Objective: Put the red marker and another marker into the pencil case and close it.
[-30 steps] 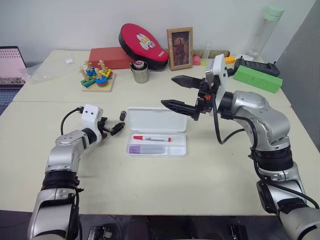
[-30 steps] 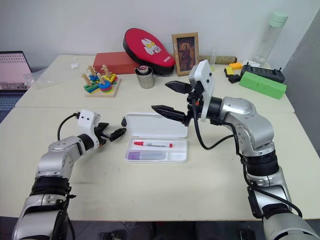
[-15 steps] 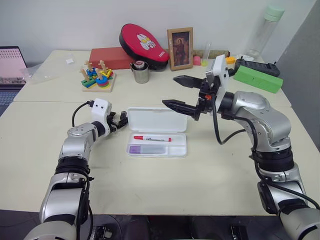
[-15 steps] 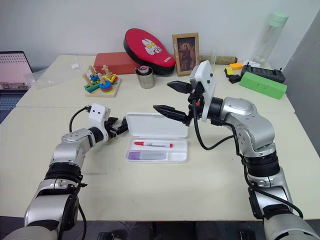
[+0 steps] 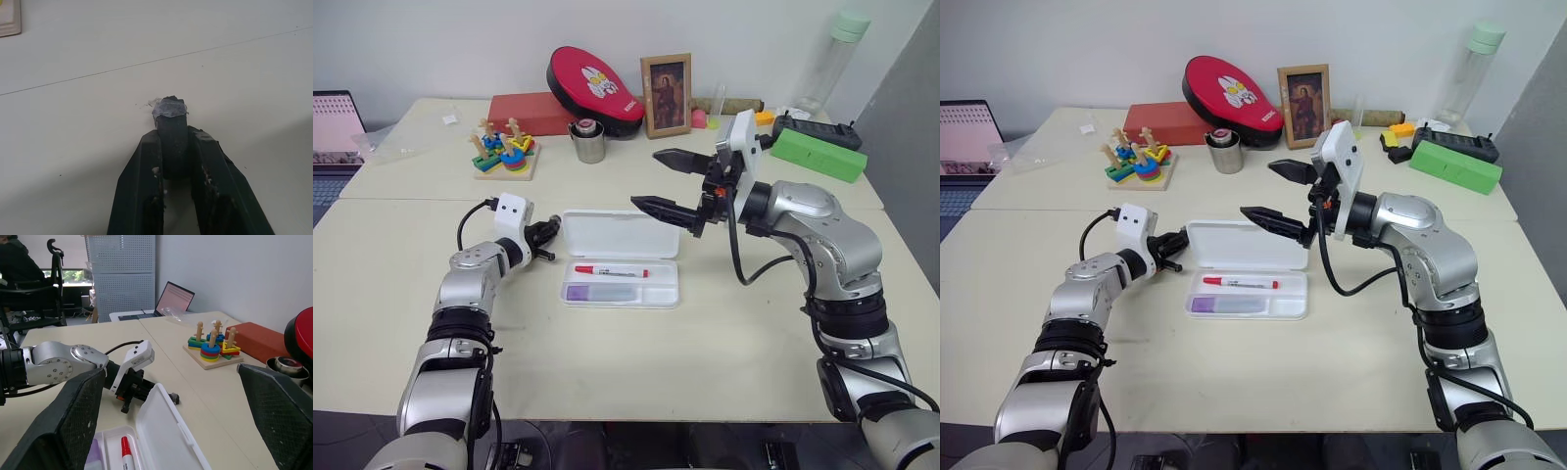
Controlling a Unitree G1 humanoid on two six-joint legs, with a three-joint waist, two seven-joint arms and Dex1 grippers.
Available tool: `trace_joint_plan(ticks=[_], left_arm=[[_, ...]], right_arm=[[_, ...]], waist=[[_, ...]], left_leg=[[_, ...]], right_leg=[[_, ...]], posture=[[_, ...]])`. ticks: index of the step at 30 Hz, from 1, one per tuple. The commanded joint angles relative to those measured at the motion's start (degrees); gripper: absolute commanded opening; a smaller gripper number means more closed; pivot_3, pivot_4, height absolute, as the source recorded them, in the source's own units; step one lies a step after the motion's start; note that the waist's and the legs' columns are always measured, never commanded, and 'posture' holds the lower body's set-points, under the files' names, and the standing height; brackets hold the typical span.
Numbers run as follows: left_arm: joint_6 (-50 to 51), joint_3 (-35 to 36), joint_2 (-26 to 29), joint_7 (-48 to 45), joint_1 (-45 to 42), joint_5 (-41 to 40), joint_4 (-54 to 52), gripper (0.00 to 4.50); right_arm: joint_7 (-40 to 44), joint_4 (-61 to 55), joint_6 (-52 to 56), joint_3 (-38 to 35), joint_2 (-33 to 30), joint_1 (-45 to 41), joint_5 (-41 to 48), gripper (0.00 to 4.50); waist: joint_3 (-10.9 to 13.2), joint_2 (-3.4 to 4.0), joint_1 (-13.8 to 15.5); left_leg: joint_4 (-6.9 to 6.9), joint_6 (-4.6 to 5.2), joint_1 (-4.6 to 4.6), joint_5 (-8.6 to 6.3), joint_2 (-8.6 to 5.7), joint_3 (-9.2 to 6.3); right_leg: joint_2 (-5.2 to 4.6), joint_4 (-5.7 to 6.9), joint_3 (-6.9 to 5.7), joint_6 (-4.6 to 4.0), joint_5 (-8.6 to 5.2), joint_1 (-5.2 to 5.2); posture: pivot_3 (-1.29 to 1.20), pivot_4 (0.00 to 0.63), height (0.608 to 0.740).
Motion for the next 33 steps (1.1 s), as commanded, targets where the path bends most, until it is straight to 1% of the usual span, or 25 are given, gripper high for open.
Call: trace_joint_plan(ticks=[1, 5, 7, 9, 10, 12, 14, 16, 18, 21, 25, 30, 33], left_arm=[[0.4, 2.7, 0.1, 1.9, 0.5, -1.3, -0.6, 0.41], [2.9, 7.2, 1.3, 4.3, -1.1, -4.8, -3.9, 0.41], [3.7, 9.4, 2.0, 3.3, -2.0, -7.6, -8.6, 0.41], [6.7, 9.1, 2.9, -3.9, -1.9, -14.0, -22.2, 0.41], [8.9, 7.5, 3.6, -7.9, -0.8, -16.7, -28.7, 0.41], [12.6, 4.6, 5.0, -13.6, 1.5, -20.4, -38.2, 0.41], [16.1, 0.0, 6.2, -17.6, 3.9, -22.8, -46.4, 0.41], [18.2, -4.8, 7.7, -20.7, 6.3, -23.2, -52.3, 0.41], [19.0, -9.6, 9.2, -23.1, 8.4, -21.7, -55.7, 0.41], [17.5, -16.4, 11.0, -26.5, 11.4, -17.6, -55.7, 0.41], [13.2, -22.2, 10.7, -27.8, 11.7, -11.3, -51.0, 0.41], [10.4, -25.8, 7.8, -28.2, 9.5, -6.8, -45.0, 0.41], [9.8, -26.3, 5.5, -28.0, 8.2, -5.8, -42.7, 0.41]], right_arm=[[0.1, -0.4, -1.3, -1.1, 0.0, -0.8, 0.4, 4.5], [0.6, -0.1, -0.7, -2.2, -0.1, -1.3, 1.7, 4.5], [1.3, -0.4, -0.2, -3.2, -0.5, -1.3, 3.0, 4.5], [2.9, -1.3, 0.9, -5.1, -1.9, -0.8, 5.4, 4.5], [3.9, -1.8, 1.4, -5.7, -2.8, -0.3, 6.4, 4.5], [5.3, -2.7, 2.0, -6.0, -4.5, 0.8, 7.7, 4.5], [6.8, -3.7, 2.4, -5.8, -6.8, 2.5, 7.8, 4.5], [7.7, -4.5, 2.5, -5.5, -9.0, 4.2, 7.4, 4.5], [8.2, -5.1, 2.5, -5.3, -11.2, 5.9, 6.9, 4.5], [8.6, -6.2, 2.5, -5.1, -14.6, 8.7, 5.7, 4.5], [8.0, -7.9, 2.8, -4.7, -16.9, 11.1, 5.2, 4.5], [6.6, -10.2, 3.9, -4.5, -17.0, 12.9, 5.0, 4.5], [5.8, -11.3, 4.4, -4.3, -16.9, 13.6, 5.0, 4.5]], waist=[[0.0, 0.0, -0.1], [0.0, 0.0, -0.2], [0.0, 0.0, -0.3], [0.0, -0.01, -0.2], [0.1, -0.1, -0.2], [0.1, -0.12, 0.3], [0.0, -0.06, 0.4], [0.0, 0.03, 0.4], [0.0, 0.05, 0.1], [0.0, 0.04, -0.3], [0.0, 0.04, -0.4], [0.0, 0.04, -0.2], [0.0, 0.04, -0.1]], left_leg=[[0.0, 0.0, 0.0, 0.0, 0.0, -0.01], [0.0, 0.0, 0.0, 0.01, 0.0, -0.01], [-0.01, 0.0, -0.01, 0.01, 0.01, -0.02], [-0.03, -0.01, -0.03, 0.02, 0.01, -0.05], [-0.03, -0.01, -0.04, 0.02, 0.01, -0.05], [-0.04, -0.19, -0.21, 0.12, 0.01, -0.14], [-0.07, -0.29, -0.1, 0.18, -0.03, -0.12], [-0.12, -0.19, 0.07, 0.12, -0.03, -0.14], [-0.11, -0.17, 0.18, 0.11, -0.03, -0.11], [-0.09, -0.16, 0.16, 0.11, -0.02, -0.13], [-0.09, -0.15, 0.16, 0.11, -0.01, -0.06], [-0.08, -0.15, 0.07, 0.11, -0.02, -0.04], [-0.08, -0.15, 0.05, 0.11, -0.03, -0.04]], right_leg=[[0.0, 0.01, 0.0, 0.0, 0.0, 0.0], [0.0, 0.01, -0.01, 0.0, 0.0, 0.0], [0.01, 0.01, -0.02, 0.0, 0.0, -0.02], [0.01, 0.0, -0.05, 0.0, 0.0, -0.02], [0.0, -0.01, -0.05, 0.0, 0.0, -0.02], [-0.03, -0.07, -0.14, 0.0, 0.0, -0.04], [-0.07, -0.16, -0.14, 0.01, 0.0, 0.07], [-0.07, -0.31, -0.15, 0.02, -0.01, 0.3], [-0.07, -0.32, -0.13, 0.02, -0.01, 0.38], [-0.02, -0.29, -0.09, 0.06, -0.04, 0.33], [-0.01, -0.29, -0.01, 0.12, -0.08, 0.27], [-0.01, -0.38, 0.01, 0.15, -0.09, 0.23], [-0.01, -0.41, 0.0, 0.09, -0.06, 0.23]], posture=[[0.0, 0.15, 0.74], [0.0, 0.15, 0.74], [0.0, 0.15, 0.74], [0.0, 0.15, 0.74], [0.0, 0.15, 0.74], [0.0, 0.15, 0.74], [0.0, 0.15, 0.74], [0.0, 0.15, 0.74], [0.0, 0.15, 0.74], [0.0, 0.15, 0.74], [0.0, 0.15, 0.74], [0.0, 0.15, 0.74], [0.0, 0.15, 0.74]])
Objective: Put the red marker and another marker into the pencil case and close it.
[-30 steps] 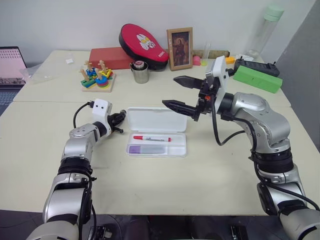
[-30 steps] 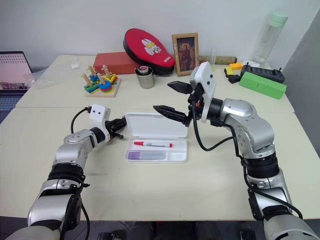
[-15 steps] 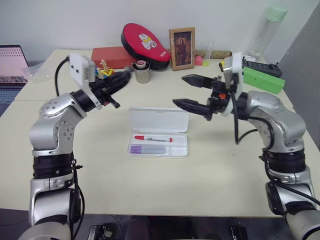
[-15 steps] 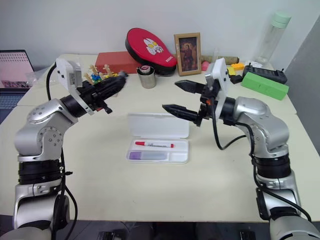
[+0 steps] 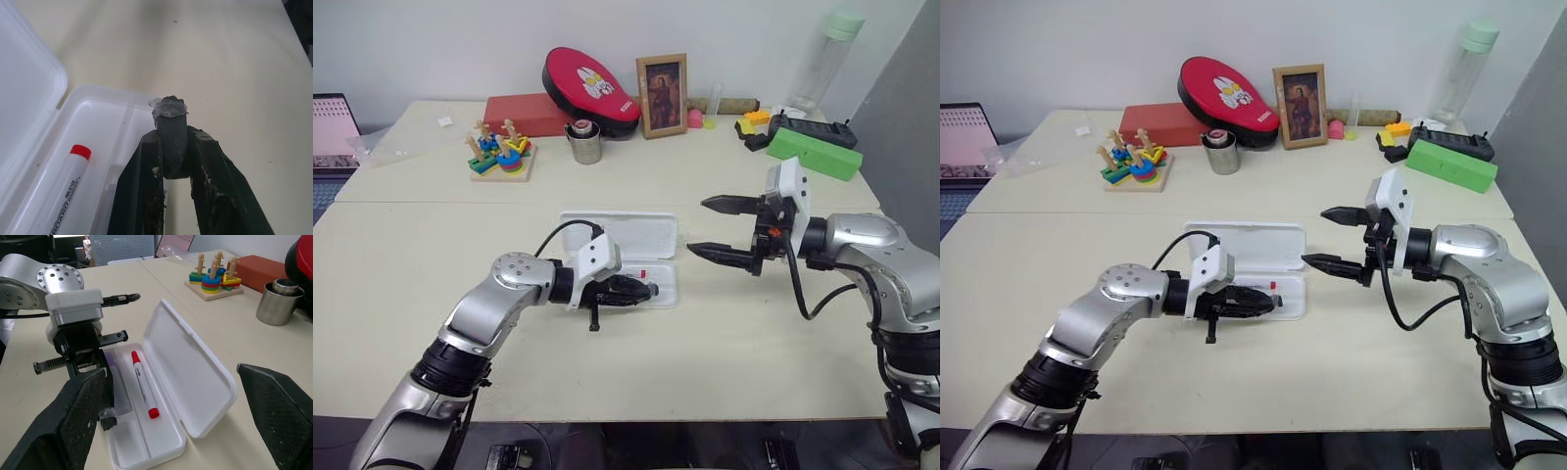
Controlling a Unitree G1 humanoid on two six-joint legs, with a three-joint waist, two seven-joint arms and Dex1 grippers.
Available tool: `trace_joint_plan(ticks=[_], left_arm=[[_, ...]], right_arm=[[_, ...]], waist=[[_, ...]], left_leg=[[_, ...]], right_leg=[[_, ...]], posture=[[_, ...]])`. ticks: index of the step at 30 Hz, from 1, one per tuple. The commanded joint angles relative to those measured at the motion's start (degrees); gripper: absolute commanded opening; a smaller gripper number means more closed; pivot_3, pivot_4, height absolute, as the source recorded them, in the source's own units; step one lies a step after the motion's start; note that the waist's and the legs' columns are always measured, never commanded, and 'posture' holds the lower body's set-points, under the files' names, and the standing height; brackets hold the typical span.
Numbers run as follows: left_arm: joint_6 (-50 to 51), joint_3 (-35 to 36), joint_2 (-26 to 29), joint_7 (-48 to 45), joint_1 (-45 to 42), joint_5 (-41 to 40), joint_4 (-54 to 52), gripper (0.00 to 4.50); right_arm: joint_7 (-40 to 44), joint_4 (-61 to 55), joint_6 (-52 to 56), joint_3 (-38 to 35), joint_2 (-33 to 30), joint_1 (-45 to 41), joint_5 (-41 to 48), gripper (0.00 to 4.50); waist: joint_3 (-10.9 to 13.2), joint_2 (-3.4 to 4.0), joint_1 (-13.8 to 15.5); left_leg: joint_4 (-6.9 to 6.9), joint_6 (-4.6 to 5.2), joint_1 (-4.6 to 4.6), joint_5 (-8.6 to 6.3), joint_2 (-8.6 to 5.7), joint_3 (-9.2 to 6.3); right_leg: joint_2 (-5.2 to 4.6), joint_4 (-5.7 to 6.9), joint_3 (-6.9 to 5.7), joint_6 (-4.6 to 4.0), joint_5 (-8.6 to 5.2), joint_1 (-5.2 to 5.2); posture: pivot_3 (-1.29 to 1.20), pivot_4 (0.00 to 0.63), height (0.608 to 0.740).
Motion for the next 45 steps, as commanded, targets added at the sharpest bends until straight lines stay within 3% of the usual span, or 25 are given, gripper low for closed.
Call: trace_joint_plan(ticks=[1, 9, 10, 19, 30, 33, 39, 45], left_arm=[[-2.1, -0.7, -2.7, 0.4, -2.3, 2.0, 2.0, 0.41], [-3.0, -1.1, -5.0, 0.1, -2.3, 4.4, 3.4, 0.41], [-2.9, -1.1, -5.1, 0.1, -2.2, 4.6, 3.3, 0.75], [-1.6, -0.4, -6.0, 0.0, -2.4, 4.2, 3.1, 2.54], [0.9, 1.3, -7.2, 1.0, -1.6, 2.3, 0.8, 4.47], [3.5, 5.3, -7.8, 2.9, -1.6, -1.4, -1.8, 4.47], [13.7, 23.1, -8.8, 13.4, 3.7, -15.5, -16.5, 4.47], [20.1, 40.8, -6.5, 23.8, 13.3, -25.6, -28.5, 4.5]], right_arm=[[-1.2, -3.4, 0.5, -0.8, -0.4, 0.6, 0.5, 4.5], [-1.8, -4.4, 1.0, -0.3, -0.2, 1.3, 0.5, 4.5], [-1.9, -4.4, 1.0, -0.3, -0.2, 1.3, 0.5, 4.5], [-2.0, -4.1, 0.6, 0.0, 0.2, 1.2, 0.3, 4.5], [-1.8, -3.1, 0.3, 0.1, 0.5, 0.1, 0.5, 4.5], [-2.6, -1.9, -0.3, -0.3, 1.9, -2.0, 0.5, 4.5], [-6.4, 8.3, -0.7, 1.2, 7.9, -13.7, -2.3, 4.5], [-11.6, 26.1, -3.3, 6.3, 15.7, -24.7, -10.8, 3.11]], waist=[[0.0, 0.0, 0.0], [0.0, 0.0, 0.0], [0.0, 0.0, 0.0], [0.0, 0.0, 0.0], [0.0, 0.0, 0.0], [0.0, 0.0, -0.1], [0.0, -0.01, -0.5], [0.0, -0.01, -1.4]], left_leg=[[0.0, 0.0, -0.01, 0.0, 0.0, 0.0], [0.0, 0.0, -0.01, 0.0, 0.0, -0.01], [0.0, 0.0, -0.01, 0.0, 0.01, -0.01], [0.01, 0.0, -0.01, 0.0, 0.0, -0.02], [0.02, 0.0, -0.01, 0.0, 0.01, -0.03], [0.03, 0.0, -0.01, 0.0, 0.0, -0.03], [0.04, 0.0, 0.01, 0.01, 0.03, -0.09], [0.04, -0.01, 0.03, 0.01, 0.03, -0.11]], right_leg=[[0.0, -0.01, 0.0, -0.01, 0.01, 0.0], [0.0, -0.01, 0.0, -0.05, 0.03, 0.0], [0.0, -0.01, -0.01, -0.05, 0.03, 0.02], [0.0, -0.01, -0.01, -0.05, 0.03, 0.02], [0.0, 0.0, -0.02, -0.05, 0.03, 0.03], [0.0, 0.01, -0.02, -0.05, 0.03, 0.03], [0.01, 0.12, -0.07, -0.05, 0.03, 0.03], [-0.01, 0.13, -0.09, -0.06, 0.04, 0.03]], posture=[[0.0, 0.15, 0.74], [0.0, 0.15, 0.74], [0.0, 0.15, 0.74], [0.0, 0.15, 0.74], [0.0, 0.15, 0.74], [0.0, 0.15, 0.74], [0.0, 0.15, 0.74], [0.0, 0.15, 0.74]])
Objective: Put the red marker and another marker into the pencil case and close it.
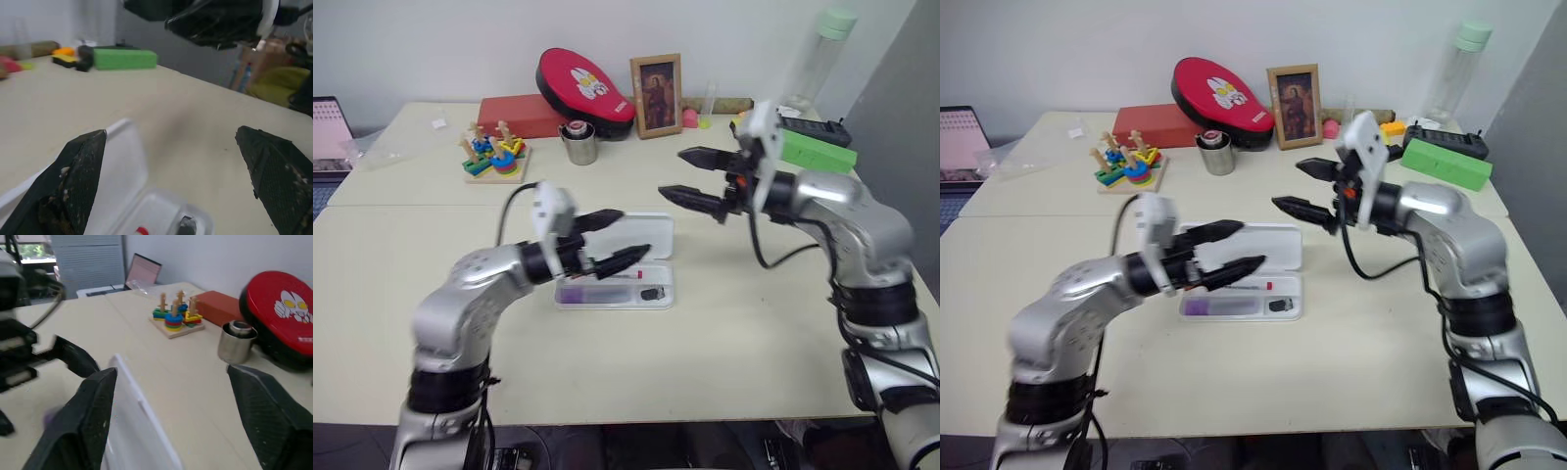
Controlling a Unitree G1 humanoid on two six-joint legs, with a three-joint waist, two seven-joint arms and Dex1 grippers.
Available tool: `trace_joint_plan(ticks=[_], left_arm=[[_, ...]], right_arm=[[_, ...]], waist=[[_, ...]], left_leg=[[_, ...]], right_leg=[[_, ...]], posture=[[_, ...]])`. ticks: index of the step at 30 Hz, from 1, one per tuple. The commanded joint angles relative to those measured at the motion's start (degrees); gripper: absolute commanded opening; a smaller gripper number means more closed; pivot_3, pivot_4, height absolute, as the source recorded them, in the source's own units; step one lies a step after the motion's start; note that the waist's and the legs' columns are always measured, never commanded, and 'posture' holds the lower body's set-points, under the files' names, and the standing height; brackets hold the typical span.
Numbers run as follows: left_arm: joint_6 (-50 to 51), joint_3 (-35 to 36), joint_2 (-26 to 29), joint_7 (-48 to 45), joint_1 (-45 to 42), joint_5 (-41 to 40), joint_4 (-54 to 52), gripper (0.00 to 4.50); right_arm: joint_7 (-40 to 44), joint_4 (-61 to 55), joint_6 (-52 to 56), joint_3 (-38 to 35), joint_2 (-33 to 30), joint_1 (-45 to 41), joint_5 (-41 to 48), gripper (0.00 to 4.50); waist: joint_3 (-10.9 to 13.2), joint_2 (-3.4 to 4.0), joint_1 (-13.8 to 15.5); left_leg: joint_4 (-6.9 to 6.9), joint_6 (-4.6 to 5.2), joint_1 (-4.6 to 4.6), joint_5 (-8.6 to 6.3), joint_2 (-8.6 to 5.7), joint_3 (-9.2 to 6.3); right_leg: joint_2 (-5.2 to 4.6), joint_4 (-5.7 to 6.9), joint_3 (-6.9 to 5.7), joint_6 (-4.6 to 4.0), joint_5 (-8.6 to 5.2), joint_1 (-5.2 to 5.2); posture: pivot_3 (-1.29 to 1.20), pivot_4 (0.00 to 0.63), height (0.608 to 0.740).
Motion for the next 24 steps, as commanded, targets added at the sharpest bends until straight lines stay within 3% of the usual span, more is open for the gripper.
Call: trace_joint_plan(ticks=[1, 6, 8, 14, 24], left_arm=[[2.0, 8.7, 2.2, 5.0, 3.3, -5.1, -7.1, 4.5], [1.2, 13.2, 5.0, 7.2, 8.9, -6.0, -9.3, 4.5], [0.9, 14.6, 5.7, 7.9, 10.3, -6.8, -9.8, 4.5], [-0.1, 14.8, 7.0, 9.4, 12.1, -8.0, -10.3, 4.5], [-0.7, 12.6, 10.8, 6.8, 14.5, -8.8, -9.4, 4.5]], right_arm=[[-3.3, 8.3, -2.2, 1.8, 3.9, -5.6, -4.4, 2.91], [-6.3, 21.1, -4.5, 5.0, 9.6, -10.9, -10.9, 1.61], [-6.1, 24.8, -5.6, 6.8, 11.2, -11.9, -13.3, 1.32], [0.3, 24.1, -6.2, 10.5, 11.1, -10.9, -16.1, 0.01], [11.9, 6.3, -2.2, 16.3, 7.8, -1.3, -15.5, 0.01]], waist=[[0.0, 0.0, -0.3], [0.0, 0.0, 0.0], [0.0, 0.0, 0.0], [0.0, 0.0, 0.0], [0.0, -0.01, -0.3]], left_leg=[[-0.01, 0.0, 0.0, 0.0, 0.0, 0.0], [0.0, 0.0, 0.0, 0.0, -0.03, 0.0], [0.0, 0.0, 0.0, 0.0, -0.03, 0.0], [-0.03, 0.0, -0.01, 0.0, -0.03, 0.02], [-0.08, 0.0, 0.0, -0.01, 0.0, 0.0]], right_leg=[[0.0, 0.01, 0.0, 0.0, 0.0, -0.01], [-0.02, 0.02, 0.0, -0.01, 0.0, 0.0], [-0.02, 0.02, -0.01, -0.01, 0.0, -0.02], [-0.02, 0.01, -0.01, -0.01, 0.0, -0.05], [0.0, 0.02, -0.03, -0.02, -0.01, -0.07]], posture=[[0.0, 0.15, 0.74], [0.0, 0.15, 0.74], [0.0, 0.15, 0.74], [0.0, 0.15, 0.74], [0.0, 0.15, 0.74]])
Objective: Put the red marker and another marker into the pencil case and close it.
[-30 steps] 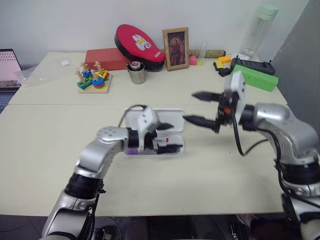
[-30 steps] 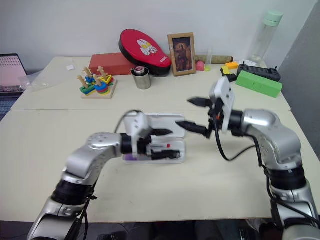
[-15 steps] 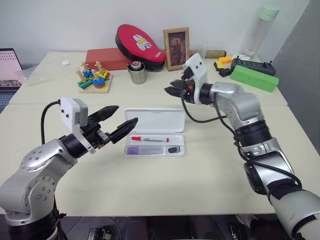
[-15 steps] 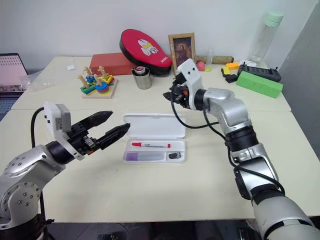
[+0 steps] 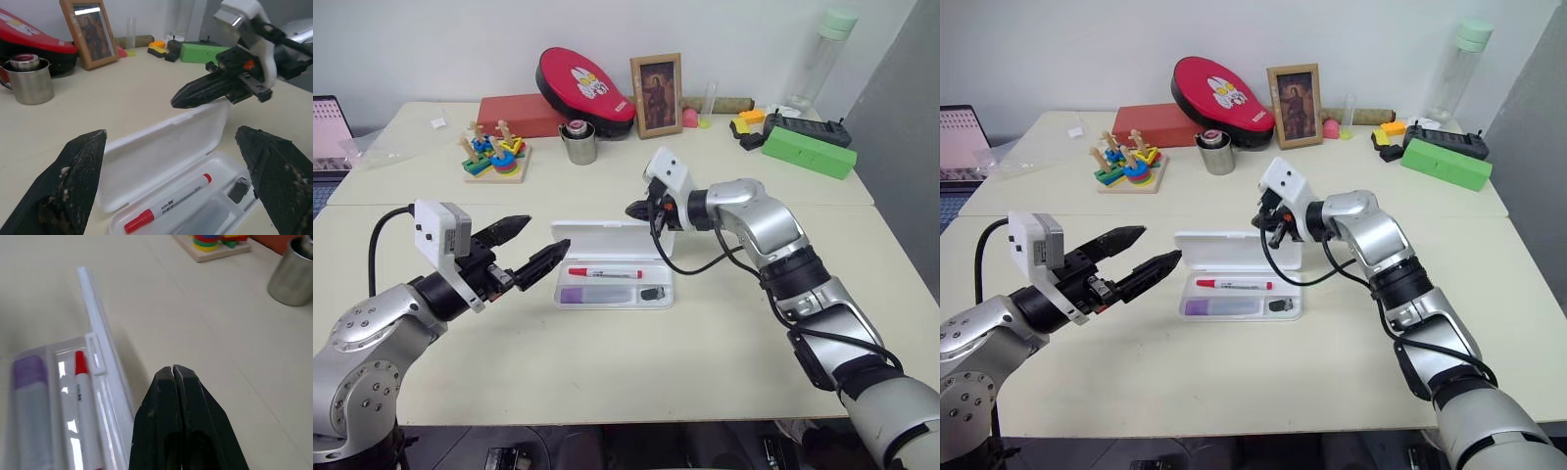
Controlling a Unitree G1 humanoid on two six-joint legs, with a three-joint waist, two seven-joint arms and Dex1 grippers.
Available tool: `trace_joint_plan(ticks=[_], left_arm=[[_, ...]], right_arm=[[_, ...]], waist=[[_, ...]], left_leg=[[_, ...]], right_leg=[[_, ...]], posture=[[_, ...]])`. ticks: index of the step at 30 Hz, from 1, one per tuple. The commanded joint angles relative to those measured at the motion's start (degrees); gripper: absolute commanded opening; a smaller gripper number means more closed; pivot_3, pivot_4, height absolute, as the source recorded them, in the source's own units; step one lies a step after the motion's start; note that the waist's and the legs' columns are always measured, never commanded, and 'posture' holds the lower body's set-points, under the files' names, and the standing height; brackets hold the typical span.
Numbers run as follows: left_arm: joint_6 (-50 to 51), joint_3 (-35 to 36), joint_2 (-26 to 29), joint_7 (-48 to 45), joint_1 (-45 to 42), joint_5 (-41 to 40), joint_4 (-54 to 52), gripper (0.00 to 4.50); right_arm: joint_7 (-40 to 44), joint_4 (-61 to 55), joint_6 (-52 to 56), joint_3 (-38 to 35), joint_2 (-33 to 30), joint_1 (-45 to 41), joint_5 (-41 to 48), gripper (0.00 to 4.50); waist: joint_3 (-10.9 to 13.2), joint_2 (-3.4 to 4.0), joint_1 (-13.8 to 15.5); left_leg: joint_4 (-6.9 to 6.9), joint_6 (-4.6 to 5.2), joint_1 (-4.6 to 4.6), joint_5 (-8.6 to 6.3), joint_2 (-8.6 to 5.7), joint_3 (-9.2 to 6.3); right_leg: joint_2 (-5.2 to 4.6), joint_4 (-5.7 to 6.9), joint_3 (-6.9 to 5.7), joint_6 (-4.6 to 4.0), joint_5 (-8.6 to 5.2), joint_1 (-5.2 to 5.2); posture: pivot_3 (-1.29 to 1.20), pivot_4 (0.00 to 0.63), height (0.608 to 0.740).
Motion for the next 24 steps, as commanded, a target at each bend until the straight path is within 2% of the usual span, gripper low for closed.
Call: trace_joint_plan(ticks=[1, 4, 7, 11, 19, 22, 24], left_arm=[[-1.4, -1.0, 2.5, -2.2, 0.9, -0.5, -0.8, 4.5], [-1.1, -2.1, 3.7, -3.1, 1.6, -0.6, -0.6, 4.5], [-0.7, -3.3, 4.2, -3.3, 2.0, -0.4, -0.2, 4.5], [-1.2, -5.3, 4.2, -2.4, 2.0, 1.3, 1.0, 4.5], [-1.9, -4.9, 3.7, 1.2, 0.4, 4.4, 4.7, 4.5], [-2.5, -4.1, 4.2, 1.7, 0.0, 5.4, 6.3, 4.5], [-2.9, -3.6, 4.8, 1.7, -0.1, 5.8, 7.2, 4.5]], right_arm=[[3.6, -7.8, 2.1, 3.5, -0.8, 4.0, 0.7, 0.01], [3.8, -11.3, 3.0, 7.9, -1.7, 9.1, -1.4, 0.01], [2.9, -10.1, 2.6, 10.6, -1.6, 11.9, -3.7, 0.01], [1.8, -9.0, 2.6, 10.6, -1.4, 14.4, -4.6, 0.01], [0.4, -14.5, 3.0, -7.2, -2.2, 14.6, 5.5, 0.01], [2.1, -16.4, 6.7, -12.5, -6.2, 15.0, 9.4, 0.55], [3.2, -18.1, 8.0, -14.4, -9.1, 15.6, 11.4, 1.11]], waist=[[0.0, 0.0, 0.0], [0.0, -0.02, -0.2], [0.0, -0.01, -0.1], [-0.1, -0.07, -0.1], [0.0, -0.09, 0.1], [0.0, -0.09, 0.3], [0.0, -0.09, 0.3]], left_leg=[[0.0, 0.0, 0.01, 0.0, 0.0, 0.01], [0.0, 0.0, 0.06, 0.0, 0.01, 0.02], [0.0, 0.0, 0.06, 0.0, 0.0, 0.04], [0.0, 0.0, 0.17, 0.0, 0.02, 0.14], [0.0, 0.0, 0.15, 0.0, 0.0, 0.17], [0.0, 0.0, 0.07, 0.0, 0.0, 0.14], [-0.02, 0.01, 0.05, 0.0, 0.0, 0.14]], right_leg=[[0.0, 0.0, 0.01, -0.01, 0.0, 0.0], [0.01, 0.04, 0.03, 0.0, -0.01, 0.02], [0.01, 0.05, 0.05, -0.02, -0.04, -0.01], [0.02, 0.06, 0.14, 0.04, -0.08, 0.04], [0.01, 0.03, 0.17, 0.15, -0.15, 0.04], [0.01, -0.04, 0.15, 0.02, -0.07, 0.01], [0.0, -0.1, 0.14, -0.03, -0.04, 0.01]], posture=[[0.0, 0.15, 0.74], [0.0, 0.15, 0.74], [0.0, 0.15, 0.74], [0.0, 0.15, 0.74], [0.0, 0.15, 0.74], [0.0, 0.15, 0.74], [0.0, 0.15, 0.74]])
